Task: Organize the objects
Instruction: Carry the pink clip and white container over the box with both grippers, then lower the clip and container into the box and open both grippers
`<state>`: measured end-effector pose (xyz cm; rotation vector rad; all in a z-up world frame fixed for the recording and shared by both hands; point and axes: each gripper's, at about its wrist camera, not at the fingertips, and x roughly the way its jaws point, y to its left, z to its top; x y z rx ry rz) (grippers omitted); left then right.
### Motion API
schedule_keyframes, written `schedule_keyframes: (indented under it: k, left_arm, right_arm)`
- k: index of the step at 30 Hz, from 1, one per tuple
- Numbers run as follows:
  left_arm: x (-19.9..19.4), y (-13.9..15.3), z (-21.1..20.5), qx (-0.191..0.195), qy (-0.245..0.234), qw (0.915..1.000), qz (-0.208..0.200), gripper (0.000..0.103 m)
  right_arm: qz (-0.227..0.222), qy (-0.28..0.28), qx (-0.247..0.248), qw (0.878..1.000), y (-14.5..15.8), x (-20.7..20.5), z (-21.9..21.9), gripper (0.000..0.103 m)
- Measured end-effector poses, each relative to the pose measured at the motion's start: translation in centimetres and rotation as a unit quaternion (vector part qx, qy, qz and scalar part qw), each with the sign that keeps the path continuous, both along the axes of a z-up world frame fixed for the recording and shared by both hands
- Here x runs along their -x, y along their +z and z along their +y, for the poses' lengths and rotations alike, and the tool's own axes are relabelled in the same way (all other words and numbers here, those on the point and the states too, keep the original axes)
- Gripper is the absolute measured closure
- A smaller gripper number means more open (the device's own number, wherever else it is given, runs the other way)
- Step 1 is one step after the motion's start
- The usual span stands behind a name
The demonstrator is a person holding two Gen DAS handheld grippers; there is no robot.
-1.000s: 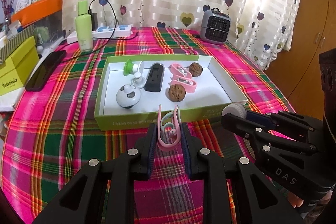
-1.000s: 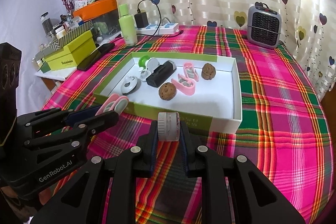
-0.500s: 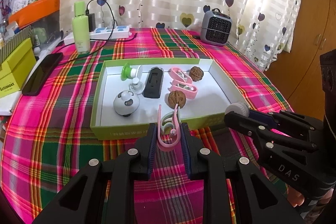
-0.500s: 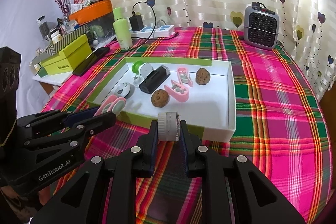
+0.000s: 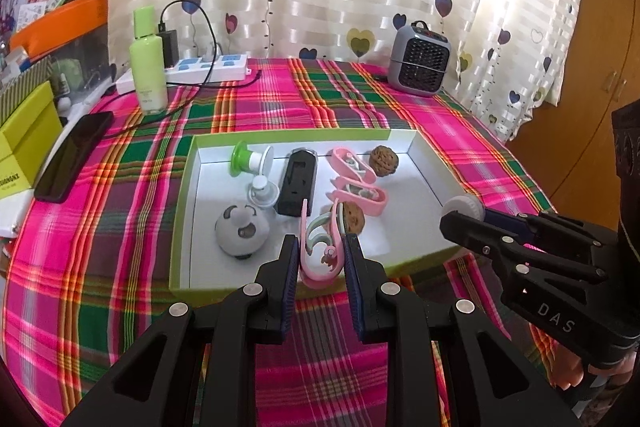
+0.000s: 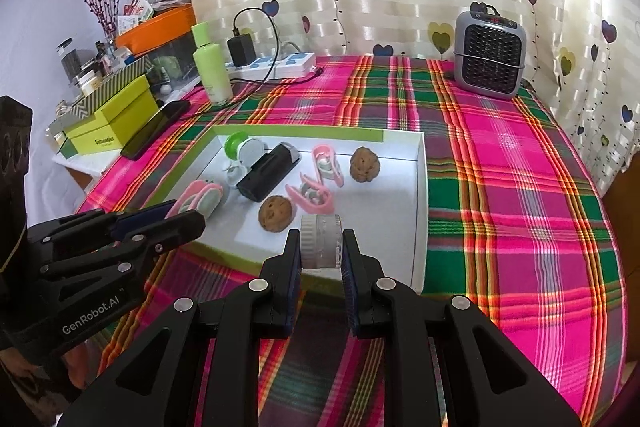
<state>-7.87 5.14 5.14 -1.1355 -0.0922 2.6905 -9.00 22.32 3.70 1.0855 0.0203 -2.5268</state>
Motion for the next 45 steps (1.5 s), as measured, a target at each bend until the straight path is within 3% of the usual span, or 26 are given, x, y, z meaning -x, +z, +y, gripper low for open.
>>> schedule_keyframes:
  k: [45]
  left_arm:
    - [4.2,-2.7,0.8,0.004,0.001,0.9993,-0.036,0.082]
  right_arm:
    - [-0.035,0.002,-0.037,0.999,-2.5,6.4,-0.3,0.083]
